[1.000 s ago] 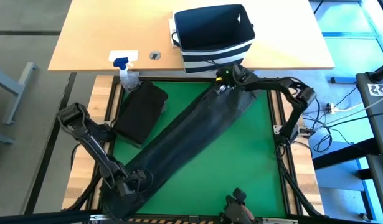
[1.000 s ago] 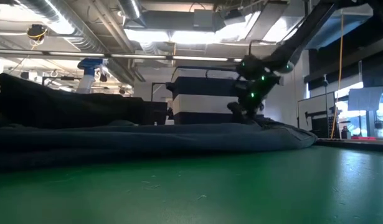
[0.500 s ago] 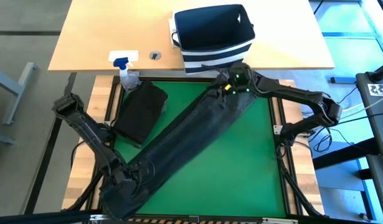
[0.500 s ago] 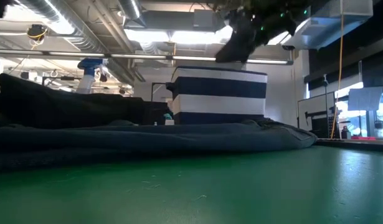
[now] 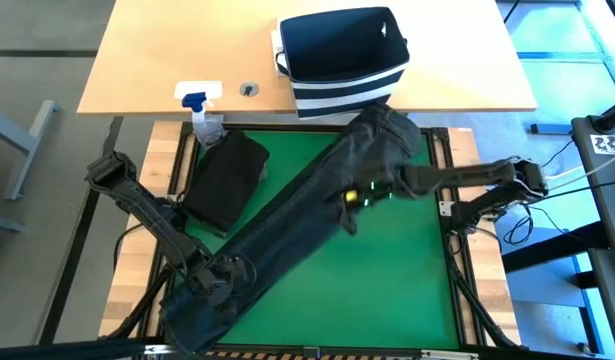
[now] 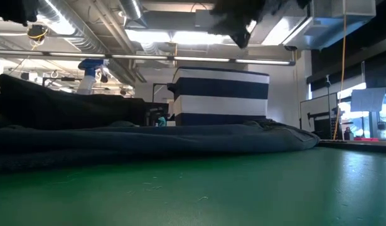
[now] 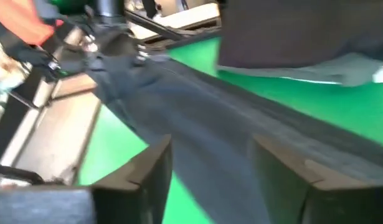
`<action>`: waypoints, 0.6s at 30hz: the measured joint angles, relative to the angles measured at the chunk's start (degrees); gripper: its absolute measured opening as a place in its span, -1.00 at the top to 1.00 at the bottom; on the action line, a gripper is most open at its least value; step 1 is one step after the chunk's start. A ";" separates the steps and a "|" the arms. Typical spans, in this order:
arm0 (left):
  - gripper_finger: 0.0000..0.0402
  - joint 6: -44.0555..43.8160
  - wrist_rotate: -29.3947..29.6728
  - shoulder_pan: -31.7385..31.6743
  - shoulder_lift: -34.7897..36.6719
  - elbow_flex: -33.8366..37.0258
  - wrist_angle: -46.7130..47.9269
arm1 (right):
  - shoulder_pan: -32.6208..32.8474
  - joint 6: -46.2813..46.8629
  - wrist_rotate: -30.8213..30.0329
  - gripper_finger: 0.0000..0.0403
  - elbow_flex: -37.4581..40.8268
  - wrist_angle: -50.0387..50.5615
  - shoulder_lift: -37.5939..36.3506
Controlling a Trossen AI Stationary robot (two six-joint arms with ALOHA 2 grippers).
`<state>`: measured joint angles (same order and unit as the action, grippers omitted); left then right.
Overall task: Fold Laundry from Bin
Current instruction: Fold the blue pants
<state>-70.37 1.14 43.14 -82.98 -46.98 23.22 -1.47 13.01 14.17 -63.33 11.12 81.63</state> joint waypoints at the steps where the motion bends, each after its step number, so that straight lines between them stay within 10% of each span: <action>1: 0.36 1.83 -1.21 -0.23 0.00 0.00 0.77 | 2.49 2.39 -2.19 -0.07 0.00 -1.44 0.45; 10: 0.22 13.93 -11.19 7.43 1.65 -0.05 3.52 | 20.78 18.41 -19.58 -0.42 -1.09 -30.34 11.98; 18: 0.23 11.74 -5.19 21.11 2.05 -0.03 5.56 | 27.73 23.94 -28.87 -0.42 -17.32 -19.66 25.88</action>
<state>-58.63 -4.05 64.25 -80.93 -47.01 28.77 26.27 36.95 -14.70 -80.65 -8.54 107.51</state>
